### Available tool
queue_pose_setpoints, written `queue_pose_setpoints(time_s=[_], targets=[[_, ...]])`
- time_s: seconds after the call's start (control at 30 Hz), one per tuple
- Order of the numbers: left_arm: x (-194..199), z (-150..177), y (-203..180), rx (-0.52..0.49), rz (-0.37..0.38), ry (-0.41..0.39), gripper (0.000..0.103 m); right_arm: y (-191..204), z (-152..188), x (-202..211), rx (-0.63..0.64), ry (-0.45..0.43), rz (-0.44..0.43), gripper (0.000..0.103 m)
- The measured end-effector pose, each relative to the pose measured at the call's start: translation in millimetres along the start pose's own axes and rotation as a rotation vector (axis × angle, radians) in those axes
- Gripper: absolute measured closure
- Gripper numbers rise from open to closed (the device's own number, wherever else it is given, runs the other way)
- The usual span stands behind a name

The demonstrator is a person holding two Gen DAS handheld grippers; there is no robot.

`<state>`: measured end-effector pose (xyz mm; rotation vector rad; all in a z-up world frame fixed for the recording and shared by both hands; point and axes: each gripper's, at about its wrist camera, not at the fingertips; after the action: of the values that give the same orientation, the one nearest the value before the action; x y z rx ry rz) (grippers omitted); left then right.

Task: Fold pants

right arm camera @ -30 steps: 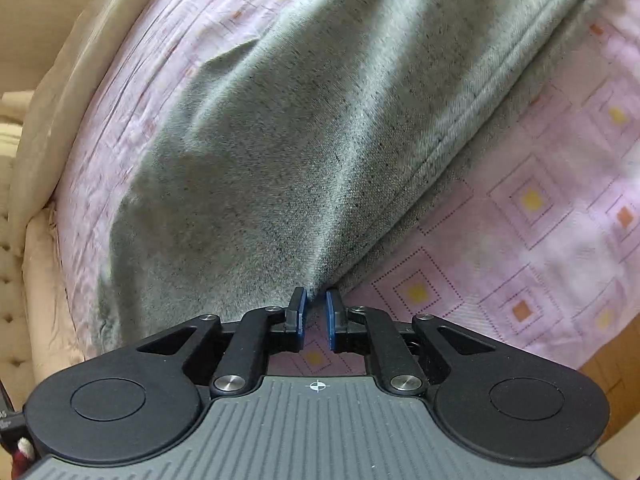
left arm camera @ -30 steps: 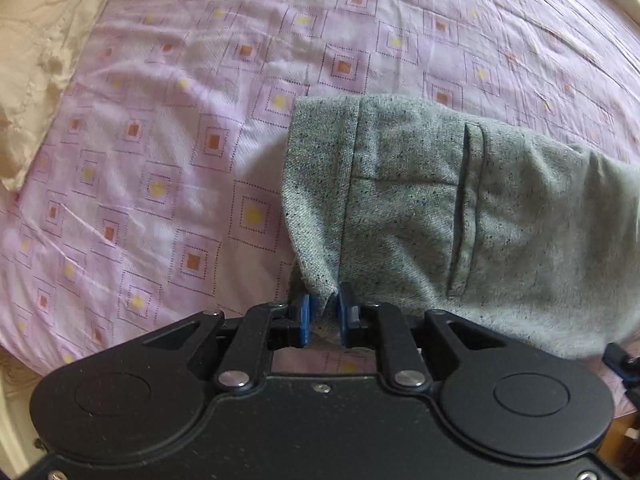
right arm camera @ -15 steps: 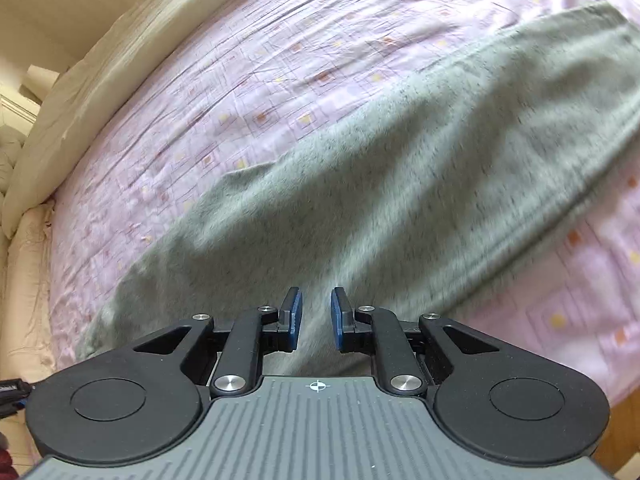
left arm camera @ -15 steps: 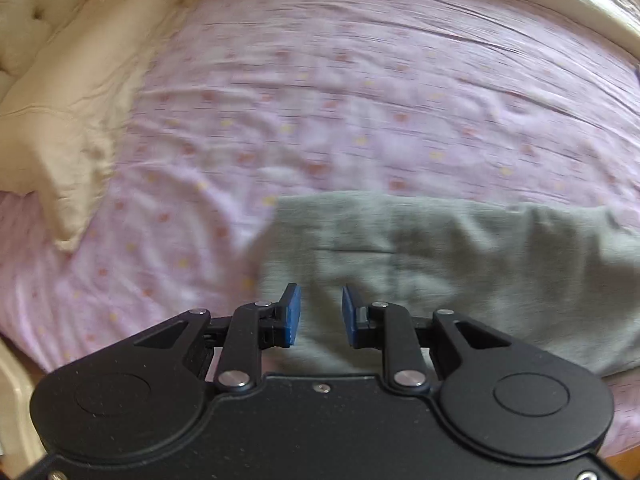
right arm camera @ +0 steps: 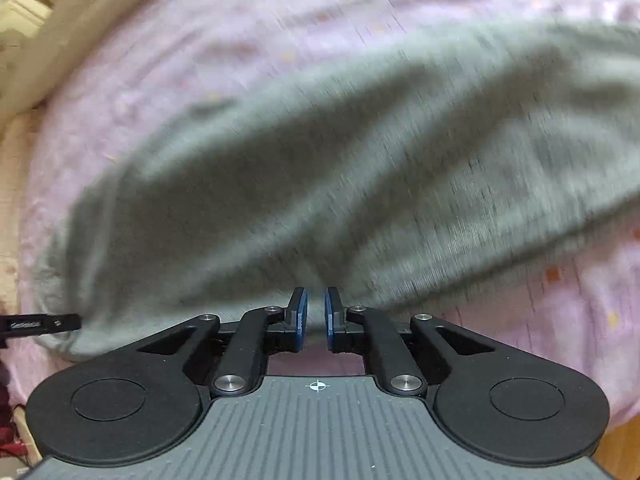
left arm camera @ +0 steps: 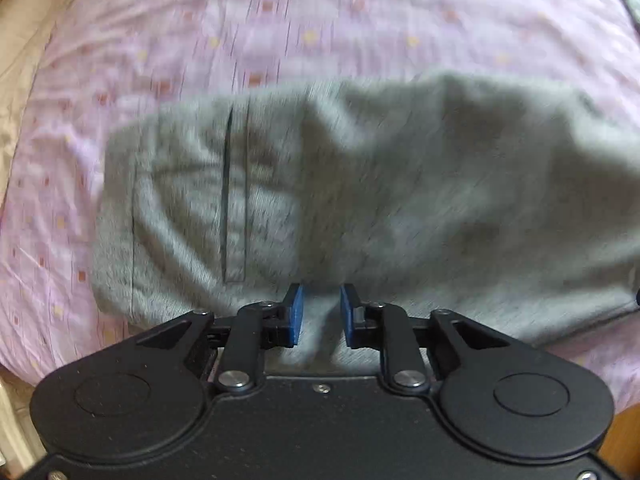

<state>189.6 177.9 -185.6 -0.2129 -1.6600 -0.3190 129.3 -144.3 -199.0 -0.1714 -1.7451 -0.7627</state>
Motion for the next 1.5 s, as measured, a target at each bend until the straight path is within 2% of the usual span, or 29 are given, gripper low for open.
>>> queue_pose_setpoints(time_s=[0.13, 0.17, 0.3, 0.4, 0.47, 0.6, 0.7, 0.77, 0.8, 0.87, 1.03, 1.13, 1.23, 1.3, 1.4, 1.47, 1.5], targets=[[21.2, -24.0, -5.9, 0.071, -0.010, -0.101, 0.071, 27.1, -39.3, 17.2, 0.105, -0.056, -0.138, 0.090], [19.7, -30.2, -7.0, 0.099, 0.003, -0.107, 0.070, 34.1, -51.0, 14.5, 0.122, -0.054, -0.160, 0.084], [-4.9, -39.9, -18.0, 0.151, 0.039, -0.052, 0.069, 62.6, -99.2, -13.2, 0.150, -0.006, -0.232, 0.074], [-37.6, -26.3, -31.2, 0.125, 0.013, 0.065, 0.067, 78.5, -122.2, -33.8, 0.176, 0.038, -0.257, 0.074], [-35.4, -18.5, -39.1, 0.098, -0.022, 0.019, 0.067, 88.5, -134.7, -52.2, 0.190, 0.091, -0.257, 0.074], [-34.7, -14.0, -43.5, 0.106, -0.035, 0.017, 0.067, 101.0, -146.0, -82.8, 0.233, 0.193, -0.247, 0.074], [-35.8, -14.3, -42.8, 0.129, -0.028, 0.020, 0.067, 101.3, -144.7, -94.9, 0.213, 0.303, -0.250, 0.073], [-35.6, -14.6, -41.2, 0.129, -0.027, 0.021, 0.067, 99.2, -137.1, -93.1, 0.204, 0.380, -0.301, 0.075], [-35.5, -15.1, -41.7, 0.123, -0.027, 0.021, 0.067, 99.0, -131.4, -86.9, 0.225, 0.373, -0.335, 0.082], [-34.9, -14.2, -42.0, 0.106, -0.025, 0.020, 0.067, 102.1, -116.9, -67.0, 0.315, 0.297, -0.355, 0.094], [-16.1, -16.4, -35.3, 0.069, 0.013, -0.002, 0.068, 98.4, -74.0, -29.5, 0.472, 0.180, -0.352, 0.096], [14.6, -26.6, -23.6, 0.066, 0.036, -0.102, 0.068, 96.4, -46.8, -14.7, 0.562, 0.121, -0.316, 0.097], [40.6, -52.9, -11.2, 0.090, 0.046, -0.221, 0.068, 99.5, -29.9, -12.0, 0.647, 0.103, -0.271, 0.098], [43.4, -78.1, -5.8, 0.098, 0.049, -0.244, 0.067, 99.4, -16.9, -13.6, 0.694, 0.107, -0.238, 0.098], [28.1, -121.2, -6.8, 0.042, 0.020, -0.221, 0.067, 95.5, -13.1, -14.6, 0.642, 0.116, -0.222, 0.096], [8.0, -144.1, -10.2, -0.003, 0.005, -0.149, 0.067, 95.3, -17.2, -13.2, 0.589, 0.105, -0.229, 0.096], [-3.0, -150.2, -11.2, -0.013, 0.020, -0.095, 0.067, 96.2, -20.3, -11.6, 0.568, 0.094, -0.235, 0.096]])
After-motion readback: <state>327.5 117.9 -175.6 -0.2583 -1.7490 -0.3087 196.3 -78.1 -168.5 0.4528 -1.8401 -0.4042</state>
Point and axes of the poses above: each gripper's, at about its wrist camera, not at the fingertips, and x roughly against the way its jaws point, y to its left, z to its underside, and after that the axes turned 14 degrees about -x, right-handed
